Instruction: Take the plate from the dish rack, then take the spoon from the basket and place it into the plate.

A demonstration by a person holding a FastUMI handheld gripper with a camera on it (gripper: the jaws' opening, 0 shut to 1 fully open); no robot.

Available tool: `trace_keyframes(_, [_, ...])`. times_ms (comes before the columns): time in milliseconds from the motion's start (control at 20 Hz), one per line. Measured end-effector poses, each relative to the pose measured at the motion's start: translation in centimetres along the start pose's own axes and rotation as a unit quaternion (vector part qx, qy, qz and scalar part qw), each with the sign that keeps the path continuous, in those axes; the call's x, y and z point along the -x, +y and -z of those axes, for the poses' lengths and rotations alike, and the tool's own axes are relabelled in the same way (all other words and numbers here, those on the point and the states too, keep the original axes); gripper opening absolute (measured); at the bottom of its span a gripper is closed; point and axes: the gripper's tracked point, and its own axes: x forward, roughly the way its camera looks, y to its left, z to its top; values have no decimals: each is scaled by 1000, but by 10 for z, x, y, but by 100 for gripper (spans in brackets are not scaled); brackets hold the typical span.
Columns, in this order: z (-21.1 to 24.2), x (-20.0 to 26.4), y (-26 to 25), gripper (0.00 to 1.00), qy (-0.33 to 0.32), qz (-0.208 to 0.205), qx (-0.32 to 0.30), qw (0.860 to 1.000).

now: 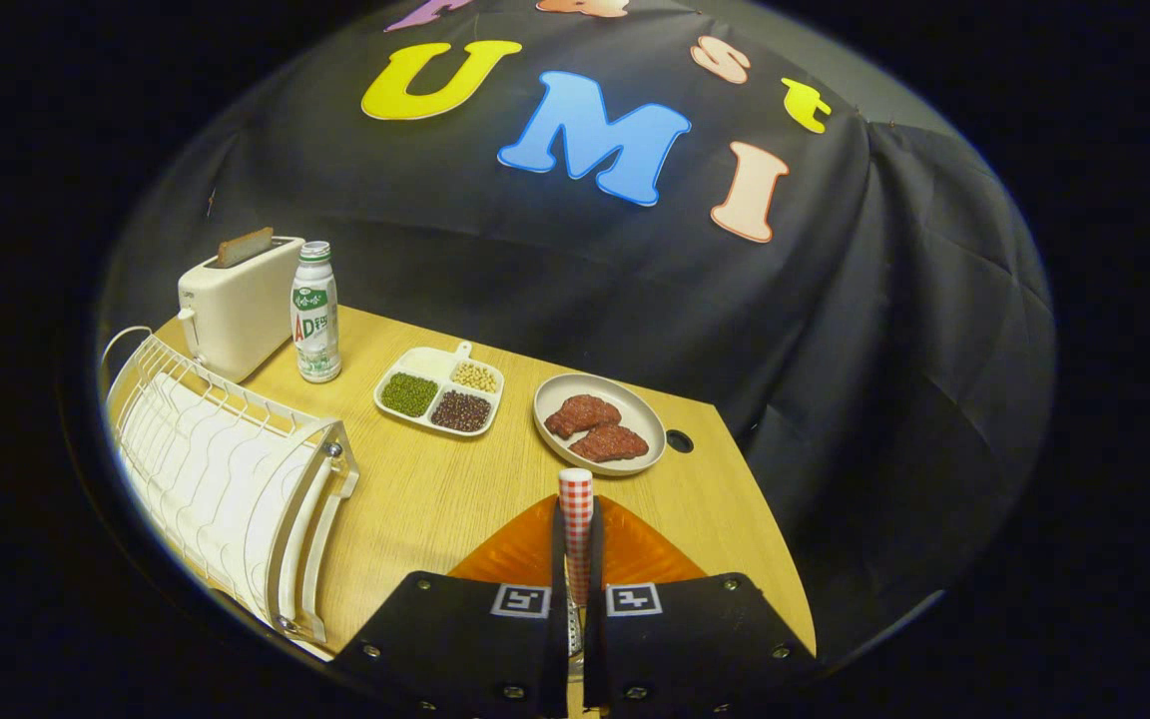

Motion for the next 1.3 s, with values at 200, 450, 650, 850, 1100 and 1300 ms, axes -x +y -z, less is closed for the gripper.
trace_keyframes(200, [-23, 22, -3, 6, -31, 6, -5, 999])
trace_keyframes(450, [-39, 64, 2, 6, -62, 7, -11, 998])
trace_keyframes(650, [-49, 109, 13, 6, -90, -1, -4, 996])
trace_keyframes(850, [-45, 152, 45, 6, -108, -37, -3, 993])
trace_keyframes(1100, [-20, 194, 94, 6, -107, -101, 7, 989])
trace_keyframes(1300, [9, 215, 128, 6, -93, -145, 25, 985])
